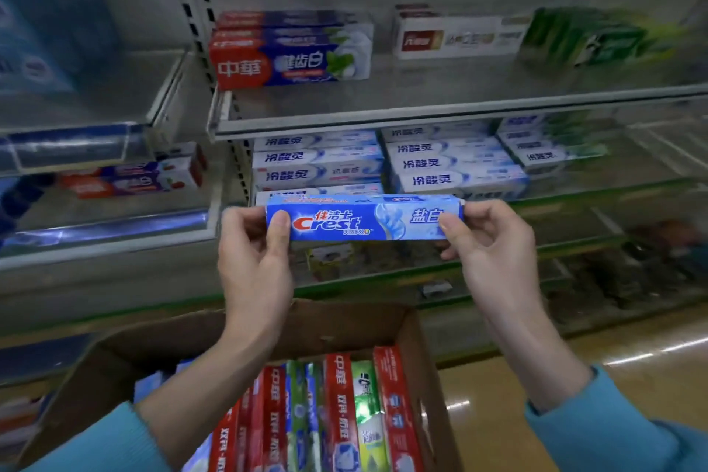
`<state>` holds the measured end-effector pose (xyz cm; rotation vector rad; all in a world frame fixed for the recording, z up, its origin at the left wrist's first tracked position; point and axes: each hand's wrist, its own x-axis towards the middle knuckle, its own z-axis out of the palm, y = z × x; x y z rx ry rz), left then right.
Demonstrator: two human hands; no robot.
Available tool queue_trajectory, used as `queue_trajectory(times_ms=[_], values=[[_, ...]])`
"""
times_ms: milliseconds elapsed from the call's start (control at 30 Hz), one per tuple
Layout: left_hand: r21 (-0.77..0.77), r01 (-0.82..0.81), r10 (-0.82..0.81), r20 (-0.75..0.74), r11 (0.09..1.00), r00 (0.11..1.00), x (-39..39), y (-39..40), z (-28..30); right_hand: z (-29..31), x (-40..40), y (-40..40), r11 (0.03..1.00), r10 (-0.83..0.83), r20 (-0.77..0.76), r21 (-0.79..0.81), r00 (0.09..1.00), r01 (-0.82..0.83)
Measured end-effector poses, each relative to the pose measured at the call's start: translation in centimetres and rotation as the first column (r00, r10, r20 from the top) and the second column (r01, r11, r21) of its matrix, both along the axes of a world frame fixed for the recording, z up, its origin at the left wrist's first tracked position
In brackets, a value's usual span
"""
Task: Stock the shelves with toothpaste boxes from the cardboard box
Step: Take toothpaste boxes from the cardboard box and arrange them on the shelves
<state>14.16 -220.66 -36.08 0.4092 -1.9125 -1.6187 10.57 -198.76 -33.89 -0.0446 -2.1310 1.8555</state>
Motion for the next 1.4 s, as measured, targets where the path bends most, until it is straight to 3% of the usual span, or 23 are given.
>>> queue_trajectory(times_ms=[233,467,733,967,1200,1400], values=[[-0.051,-0.106,0.106,-0.015,0.993,0.994,0.0,-3.6,-0.4,-0.5,0.5,-2.9,0.984,0.134,0.034,0.111,0.99,-0.137],[-0.134,-0.207,0.208,-0.006,0.969,0.978,3.8,-15.3,-1.5,-1.6,2.2,-14.6,0.965,0.217,0.076,0.133,0.973,-0.226],[-0.148,-0.308,0.315,0.027,0.94,0.949,8.2,-29.9,-1.9,-2.7,3.5,-29.5,0.947,0.271,0.065,0.158,0.96,-0.278],[-0.134,-0.447,0.46,0.082,0.884,0.884,11.4,-37.9,-2.1,-3.4,3.8,-39.2,0.894,0.393,0.066,0.209,0.917,-0.398],[-0.181,-0.484,0.503,0.079,0.856,0.861,12.9,-43.1,-2.8,-4.4,4.3,-45.4,0.869,0.448,0.035,0.216,0.893,-0.444],[-0.282,-0.423,0.461,0.083,0.861,0.883,10.4,-50.1,-3.1,-5.9,3.8,-51.6,0.905,0.389,0.007,0.182,0.921,-0.384]])
